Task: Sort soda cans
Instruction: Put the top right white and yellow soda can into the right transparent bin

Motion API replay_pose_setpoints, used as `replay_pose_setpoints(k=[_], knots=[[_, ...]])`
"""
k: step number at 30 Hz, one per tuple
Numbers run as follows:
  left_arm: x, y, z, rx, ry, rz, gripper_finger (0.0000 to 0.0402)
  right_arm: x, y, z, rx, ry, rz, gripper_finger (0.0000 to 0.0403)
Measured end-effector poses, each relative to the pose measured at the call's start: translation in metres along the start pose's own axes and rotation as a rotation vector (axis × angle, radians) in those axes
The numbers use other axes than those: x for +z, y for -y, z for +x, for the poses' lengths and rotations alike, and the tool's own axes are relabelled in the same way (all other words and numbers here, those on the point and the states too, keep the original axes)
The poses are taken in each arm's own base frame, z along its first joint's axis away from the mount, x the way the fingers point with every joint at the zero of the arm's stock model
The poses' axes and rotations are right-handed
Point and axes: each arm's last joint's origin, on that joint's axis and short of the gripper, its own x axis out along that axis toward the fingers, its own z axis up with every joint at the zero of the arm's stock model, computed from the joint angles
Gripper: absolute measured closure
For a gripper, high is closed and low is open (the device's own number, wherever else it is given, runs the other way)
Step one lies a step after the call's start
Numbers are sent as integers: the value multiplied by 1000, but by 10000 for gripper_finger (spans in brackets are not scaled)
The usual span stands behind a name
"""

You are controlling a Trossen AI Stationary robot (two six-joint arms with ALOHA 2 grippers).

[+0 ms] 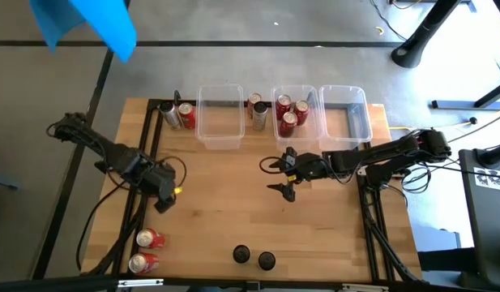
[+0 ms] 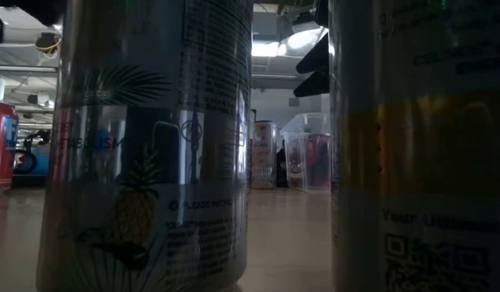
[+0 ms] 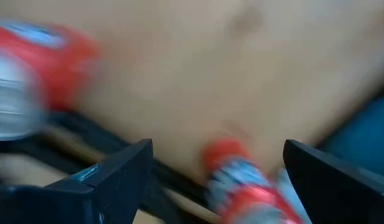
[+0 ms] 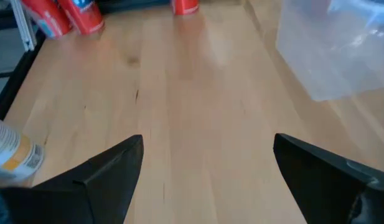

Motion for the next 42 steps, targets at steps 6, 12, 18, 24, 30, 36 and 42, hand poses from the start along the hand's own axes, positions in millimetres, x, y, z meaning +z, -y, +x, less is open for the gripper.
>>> replay_pose_setpoints(k=[6,12,18,24,30,36,42], knots=[[-17,20,7,-94,-173,-94,54,-1,0,1,5,-8,-1,45],[-40,41,17,-122,-348,-220,54,-3,0,1,7,-31,-6,45],[-62,59,20,-166,-421,-397,54,-5,0,1,6,-48,-8,45],[-77,62,27,-121,-414,-462,54,-7,1,1,3,-66,-45,45],[-46,61,19,-269,-198,-439,54,-7,1,1,4,-66,-102,45],[1,35,2,-276,80,-313,54,-6,2,1,-31,-60,-146,45],[39,9,-14,-207,359,-188,54,-7,3,1,-52,-69,-161,45]])
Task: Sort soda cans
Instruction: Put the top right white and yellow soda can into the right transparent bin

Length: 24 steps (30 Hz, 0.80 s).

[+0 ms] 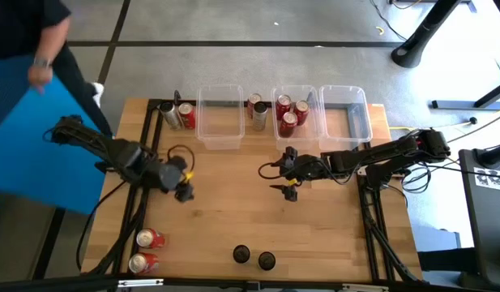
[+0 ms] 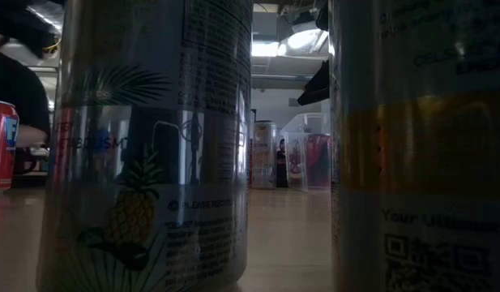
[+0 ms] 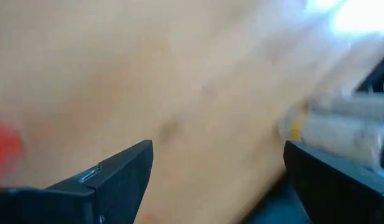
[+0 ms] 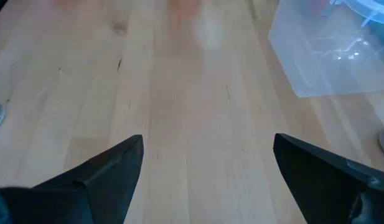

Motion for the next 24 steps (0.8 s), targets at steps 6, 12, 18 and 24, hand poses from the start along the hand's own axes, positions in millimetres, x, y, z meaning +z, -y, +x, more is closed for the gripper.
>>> replay_pose_setpoints(k=[6,12,18,24], knots=[[36,-12,0,165,289,244,54,0,1,0,-32,1,32,45],[62,-21,-4,339,497,334,54,7,4,-10,-102,5,84,45],[72,-26,7,369,511,433,54,45,13,-57,-245,-87,135,45],[70,-37,42,198,379,539,54,70,19,-90,-341,-127,202,45]])
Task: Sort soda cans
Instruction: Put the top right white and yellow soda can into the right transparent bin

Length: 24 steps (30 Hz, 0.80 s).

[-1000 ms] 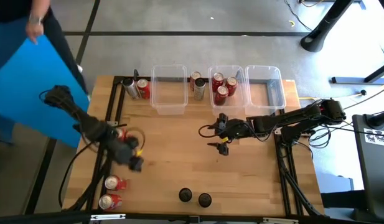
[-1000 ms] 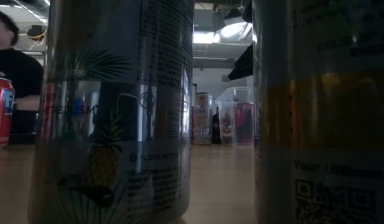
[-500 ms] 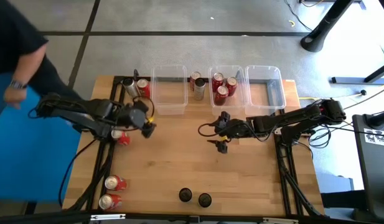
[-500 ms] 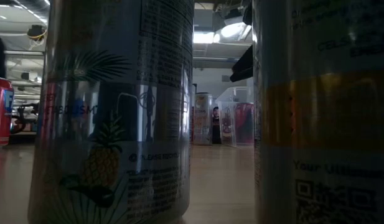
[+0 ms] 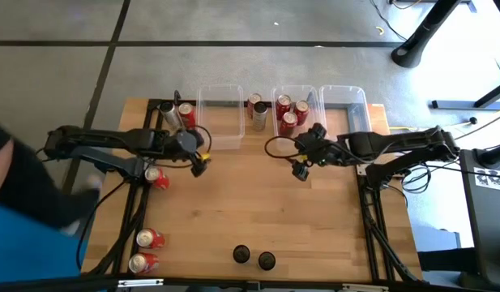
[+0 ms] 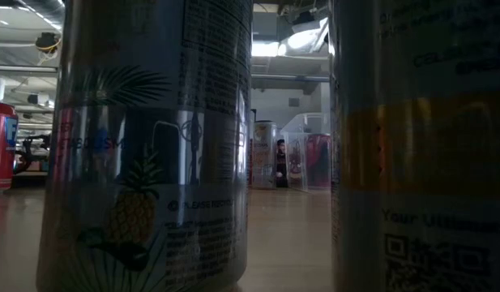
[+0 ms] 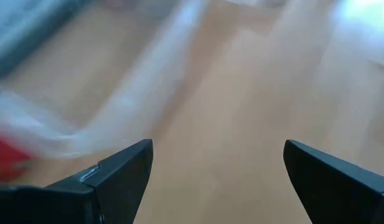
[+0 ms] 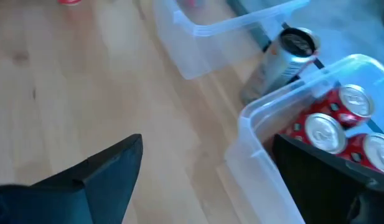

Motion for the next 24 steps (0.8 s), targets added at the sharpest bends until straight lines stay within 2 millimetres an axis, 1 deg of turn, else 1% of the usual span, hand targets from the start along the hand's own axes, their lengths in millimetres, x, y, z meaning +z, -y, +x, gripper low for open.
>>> replay_pose_setpoints(k=[3,7,9,13,18,22,24], knots=[[-8,2,11,-38,28,6,54,1,0,0,2,8,20,45],[-10,2,13,-41,30,2,54,-6,-2,8,-20,-17,30,45],[-9,3,8,-46,28,8,54,-10,-2,11,-30,-32,40,45],[5,4,-16,-69,76,43,54,-14,-1,13,-45,-41,41,45],[22,-4,-39,3,196,58,54,-13,-1,13,-60,-21,35,45],[28,-13,-38,48,217,54,54,-4,1,17,-91,50,19,45],[30,-18,-35,73,214,38,54,3,7,22,-104,93,38,45]])
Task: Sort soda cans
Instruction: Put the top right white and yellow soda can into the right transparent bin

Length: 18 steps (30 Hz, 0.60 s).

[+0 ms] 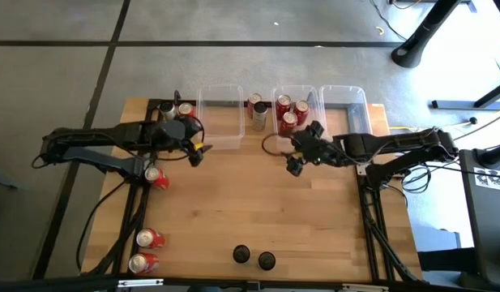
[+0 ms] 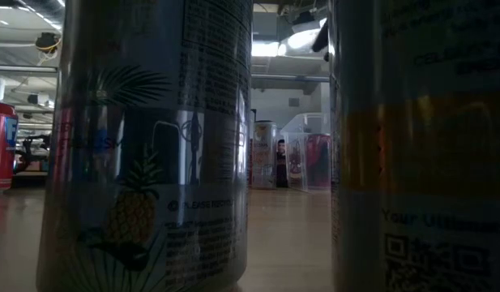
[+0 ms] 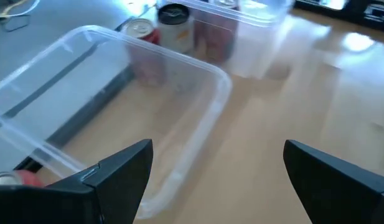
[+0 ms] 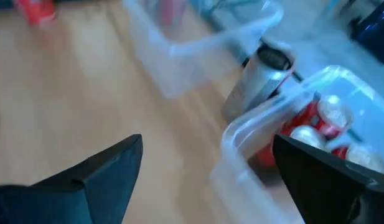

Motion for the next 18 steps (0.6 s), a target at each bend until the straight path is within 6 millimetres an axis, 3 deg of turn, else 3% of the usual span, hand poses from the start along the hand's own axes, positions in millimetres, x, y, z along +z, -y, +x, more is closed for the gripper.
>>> replay_pose_setpoints(k=[10,18], knots=[[-17,-8,19,46,-88,-35,54,52,59,50,36,152,154,45],[-42,-8,33,53,-144,-78,54,75,94,126,80,14,166,45]])
